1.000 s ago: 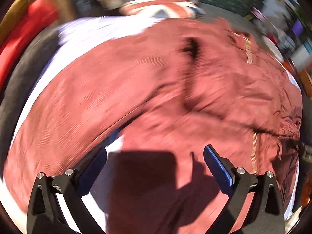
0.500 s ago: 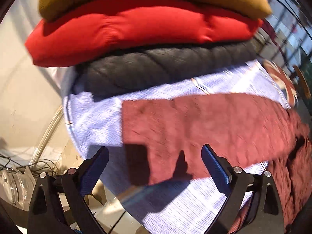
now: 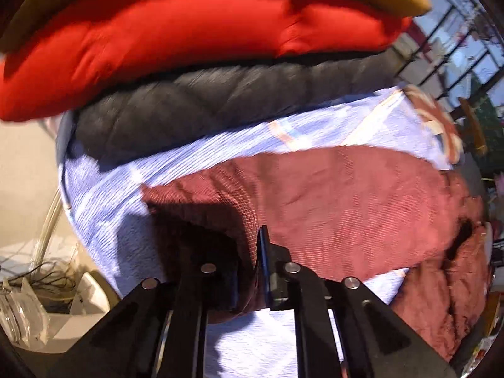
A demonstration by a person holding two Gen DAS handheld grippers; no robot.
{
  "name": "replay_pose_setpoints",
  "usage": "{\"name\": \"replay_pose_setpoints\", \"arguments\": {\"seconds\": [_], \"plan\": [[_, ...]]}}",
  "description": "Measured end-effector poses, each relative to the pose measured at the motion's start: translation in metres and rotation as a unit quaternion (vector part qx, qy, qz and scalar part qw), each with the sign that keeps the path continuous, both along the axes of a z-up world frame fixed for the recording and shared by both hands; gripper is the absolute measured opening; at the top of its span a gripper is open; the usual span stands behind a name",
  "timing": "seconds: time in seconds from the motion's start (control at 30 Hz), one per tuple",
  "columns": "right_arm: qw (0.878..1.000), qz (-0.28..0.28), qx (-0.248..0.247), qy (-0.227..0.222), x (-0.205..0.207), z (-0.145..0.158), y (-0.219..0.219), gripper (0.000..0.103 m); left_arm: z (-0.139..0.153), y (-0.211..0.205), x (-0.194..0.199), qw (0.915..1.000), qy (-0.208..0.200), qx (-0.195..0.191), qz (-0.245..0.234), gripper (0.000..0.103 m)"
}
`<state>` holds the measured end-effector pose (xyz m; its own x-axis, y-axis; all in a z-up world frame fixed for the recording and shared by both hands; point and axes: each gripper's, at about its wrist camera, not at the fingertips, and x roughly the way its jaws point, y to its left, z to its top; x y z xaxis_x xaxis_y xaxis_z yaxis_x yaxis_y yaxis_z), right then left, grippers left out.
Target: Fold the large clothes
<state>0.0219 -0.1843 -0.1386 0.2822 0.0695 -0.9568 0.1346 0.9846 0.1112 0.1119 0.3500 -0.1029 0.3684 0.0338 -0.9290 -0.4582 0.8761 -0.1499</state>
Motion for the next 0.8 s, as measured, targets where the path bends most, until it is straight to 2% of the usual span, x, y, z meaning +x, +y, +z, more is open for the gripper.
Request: {"name": "replay_pose_setpoints", "arguments": {"seconds": [0.1,0.17,0.23,0.3,0.4,0.43,0.5,0.57,0.67,0.73,0.8], "plan": [[0.999,-0.031,0.010,-0.002,-0.006,-0.001,-0.015,0.098,0.046,-0.042,0.023,0.9966,-0.057,0.000,-0.059,0.007],[0.999,-0.047,0.017,-0.002,-0.008,-0.003,-0.023,0.098,0.080,-0.083,0.047,0.9883,-0.101,0.004,-0.115,0.006],[0.998,-0.065,0.025,-0.001,-0.010,-0.005,-0.031,0.098,0.113,-0.131,0.067,0.9766,-0.141,-0.007,-0.162,0.006],[0.996,-0.078,0.033,-0.002,-0.012,-0.005,-0.037,0.098,0.137,-0.181,0.083,0.9624,-0.173,-0.024,-0.208,0.006],[0.995,-0.095,0.036,-0.010,-0.017,-0.002,-0.047,0.098,0.165,-0.269,0.092,0.9330,-0.209,-0.062,-0.286,0.006],[0.994,-0.101,0.036,-0.014,-0.019,0.000,-0.051,0.098,0.172,-0.306,0.094,0.9205,-0.214,-0.076,-0.318,0.006],[0.993,-0.114,0.035,-0.018,-0.023,0.002,-0.060,0.098,0.175,-0.364,0.091,0.8991,-0.218,-0.095,-0.368,0.006],[0.990,-0.133,0.033,-0.019,-0.030,0.004,-0.071,0.098,0.174,-0.427,0.081,0.8722,-0.218,-0.118,-0.422,0.006],[0.986,-0.164,0.030,-0.017,-0.040,0.004,-0.090,0.098,0.154,-0.499,0.064,0.8451,-0.187,-0.133,-0.483,0.007],[0.982,-0.184,0.026,-0.012,-0.049,0.003,-0.104,0.098,0.133,-0.536,0.057,0.8359,-0.154,-0.136,-0.509,0.007],[0.980,-0.197,0.024,-0.007,-0.055,0.002,-0.114,0.098,0.110,-0.555,0.051,0.8401,-0.113,-0.126,-0.515,0.012]]}}
